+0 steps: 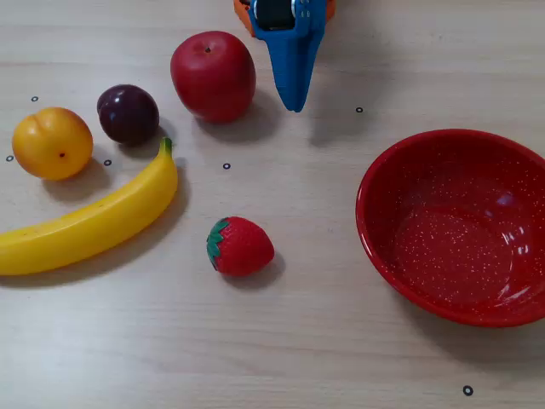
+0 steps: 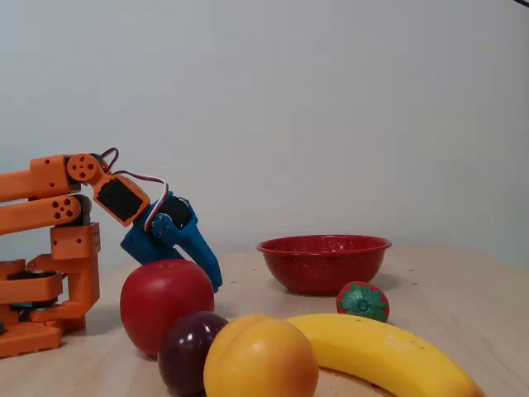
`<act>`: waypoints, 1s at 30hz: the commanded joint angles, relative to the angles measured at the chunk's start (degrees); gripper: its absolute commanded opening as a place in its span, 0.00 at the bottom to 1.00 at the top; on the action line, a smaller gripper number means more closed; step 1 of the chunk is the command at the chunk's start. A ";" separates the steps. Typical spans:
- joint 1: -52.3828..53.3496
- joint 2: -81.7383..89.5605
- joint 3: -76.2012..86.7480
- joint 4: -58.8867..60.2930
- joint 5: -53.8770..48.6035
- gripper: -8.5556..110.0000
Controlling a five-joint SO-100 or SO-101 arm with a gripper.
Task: Put the banana in the red bowl.
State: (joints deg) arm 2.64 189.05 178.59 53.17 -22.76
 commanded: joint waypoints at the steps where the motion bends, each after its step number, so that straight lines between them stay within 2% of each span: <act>1: -0.26 0.62 -2.90 -0.88 0.53 0.07; 21: -0.18 0.09 -3.25 -0.88 1.49 0.07; 30: -0.62 -20.04 -21.62 -0.09 4.75 0.07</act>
State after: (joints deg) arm 2.64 172.71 165.76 53.17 -19.42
